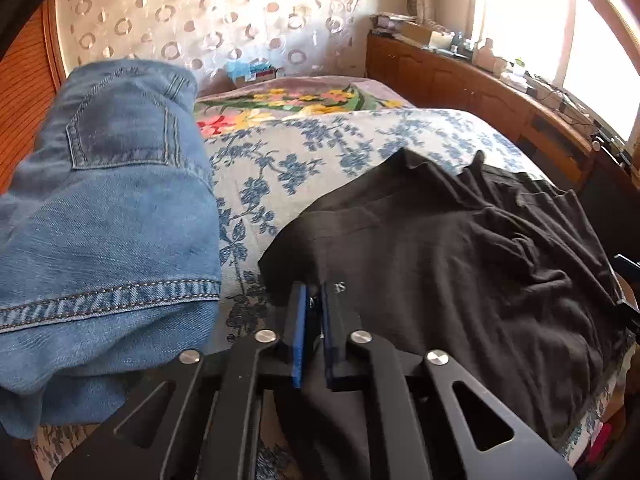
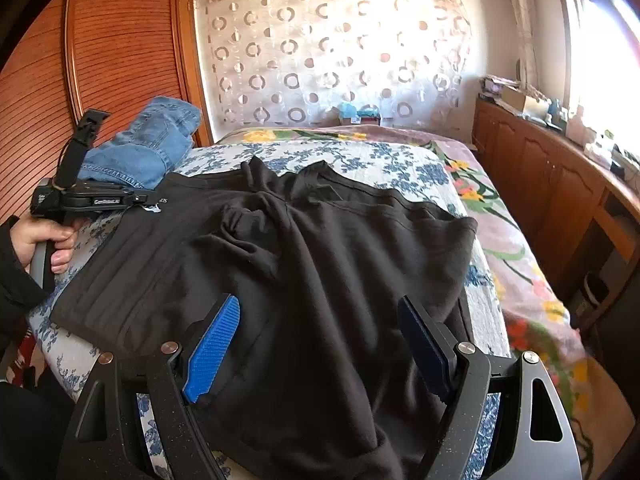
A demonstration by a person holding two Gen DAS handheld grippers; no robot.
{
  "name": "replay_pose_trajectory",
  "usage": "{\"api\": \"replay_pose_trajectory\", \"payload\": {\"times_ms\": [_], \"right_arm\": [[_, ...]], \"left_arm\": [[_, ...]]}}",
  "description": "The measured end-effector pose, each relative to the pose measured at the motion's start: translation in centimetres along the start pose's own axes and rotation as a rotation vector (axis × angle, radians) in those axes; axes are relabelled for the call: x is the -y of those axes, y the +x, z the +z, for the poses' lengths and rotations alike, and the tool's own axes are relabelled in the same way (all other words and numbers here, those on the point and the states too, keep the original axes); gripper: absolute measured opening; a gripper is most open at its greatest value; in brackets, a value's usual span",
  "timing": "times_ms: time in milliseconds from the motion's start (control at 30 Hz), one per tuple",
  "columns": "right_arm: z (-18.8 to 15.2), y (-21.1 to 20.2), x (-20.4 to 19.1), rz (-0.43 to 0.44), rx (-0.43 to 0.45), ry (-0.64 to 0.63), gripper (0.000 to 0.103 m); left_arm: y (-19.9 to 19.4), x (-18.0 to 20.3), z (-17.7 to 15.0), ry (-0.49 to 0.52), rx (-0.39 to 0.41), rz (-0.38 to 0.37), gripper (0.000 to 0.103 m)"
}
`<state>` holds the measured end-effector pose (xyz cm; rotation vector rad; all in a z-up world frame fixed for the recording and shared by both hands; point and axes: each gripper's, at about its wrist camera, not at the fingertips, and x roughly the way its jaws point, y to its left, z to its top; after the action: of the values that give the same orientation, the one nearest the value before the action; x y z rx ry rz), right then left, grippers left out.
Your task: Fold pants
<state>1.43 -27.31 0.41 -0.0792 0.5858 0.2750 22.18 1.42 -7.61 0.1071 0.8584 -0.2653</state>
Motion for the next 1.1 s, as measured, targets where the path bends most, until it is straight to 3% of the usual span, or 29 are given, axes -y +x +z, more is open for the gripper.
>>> {"api": "replay_pose_trajectory", "payload": {"times_ms": [333, 600, 833, 1000, 1100], "right_arm": [[0.5, 0.8, -1.4, 0.045, 0.005, -0.008, 0.083], [-0.3, 0.9, 1.4, -0.01, 0.005, 0.042, 0.083], [-0.6, 1.5, 2.5, -0.037, 0.005, 0.065, 0.083], [-0.8, 1.5, 3.1, -0.044, 0.006, 0.081, 0.083], [-0.8, 1.5, 3.4, -0.05, 0.005, 0.087, 0.083]], "left_arm": [[-4.1, 4.2, 2.8, 0.067, 0.075, -0.091, 0.003], [-5.2, 11.4, 6.1, 0.187, 0.104, -0.156, 0.003], [-6.0, 14.9, 6.8, 0.223, 0.102, -0.236, 0.003], [-6.4, 16.5, 7.1, 0.249, 0.125, -0.245, 0.003], [-6.4, 15.6, 6.9, 0.23, 0.116, -0.248, 0.019]]}}
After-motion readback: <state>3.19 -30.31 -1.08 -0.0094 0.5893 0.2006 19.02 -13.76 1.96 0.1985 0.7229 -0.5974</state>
